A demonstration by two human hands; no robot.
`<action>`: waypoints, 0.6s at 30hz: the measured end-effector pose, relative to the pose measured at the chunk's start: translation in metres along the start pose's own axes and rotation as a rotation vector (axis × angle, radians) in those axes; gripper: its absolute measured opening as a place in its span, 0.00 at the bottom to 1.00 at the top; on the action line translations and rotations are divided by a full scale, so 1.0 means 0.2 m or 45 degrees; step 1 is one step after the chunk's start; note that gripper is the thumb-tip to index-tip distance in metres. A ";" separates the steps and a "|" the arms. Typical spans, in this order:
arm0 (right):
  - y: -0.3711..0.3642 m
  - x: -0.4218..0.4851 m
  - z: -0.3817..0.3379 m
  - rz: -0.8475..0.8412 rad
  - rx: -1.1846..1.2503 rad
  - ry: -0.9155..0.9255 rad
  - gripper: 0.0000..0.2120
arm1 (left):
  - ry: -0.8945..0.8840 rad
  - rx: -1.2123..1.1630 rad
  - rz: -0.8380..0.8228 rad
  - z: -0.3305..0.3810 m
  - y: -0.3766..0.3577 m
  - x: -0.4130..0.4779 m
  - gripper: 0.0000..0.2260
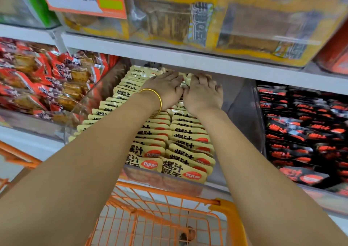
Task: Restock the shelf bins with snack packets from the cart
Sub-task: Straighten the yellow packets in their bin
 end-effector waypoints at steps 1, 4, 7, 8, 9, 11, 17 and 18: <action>0.00 0.00 0.00 -0.014 -0.006 -0.006 0.24 | -0.015 -0.009 -0.011 0.01 0.00 -0.01 0.23; 0.02 0.00 0.00 -0.028 -0.017 -0.005 0.24 | 0.000 -0.178 0.023 -0.04 0.05 -0.04 0.22; 0.05 -0.04 -0.06 0.016 0.000 0.070 0.24 | 0.216 -0.186 0.038 -0.28 0.10 -0.13 0.22; 0.04 -0.05 -0.11 0.009 0.010 0.125 0.25 | 0.252 -0.109 -0.017 -0.34 0.09 -0.17 0.22; 0.02 -0.07 -0.17 -0.031 0.014 0.177 0.26 | 0.246 -0.045 -0.089 -0.38 0.06 -0.20 0.22; -0.05 -0.11 -0.26 -0.140 -0.024 0.243 0.29 | 0.255 -0.066 -0.181 -0.41 0.00 -0.28 0.23; -0.11 -0.15 -0.30 -0.243 -0.078 0.269 0.30 | 0.257 0.066 -0.202 -0.43 -0.02 -0.36 0.25; -0.10 -0.16 -0.31 -0.248 -0.082 0.280 0.30 | 0.258 0.080 -0.211 -0.44 -0.01 -0.37 0.24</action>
Point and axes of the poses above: each hand's wrist, its own x-axis towards the middle knuckle, its own y-axis out of the back of the hand, z = x × y, the point moved 10 cm from there along x, towards the middle knuckle, and after that the axes turned 6 degrees about x, right-handed, at the moved point
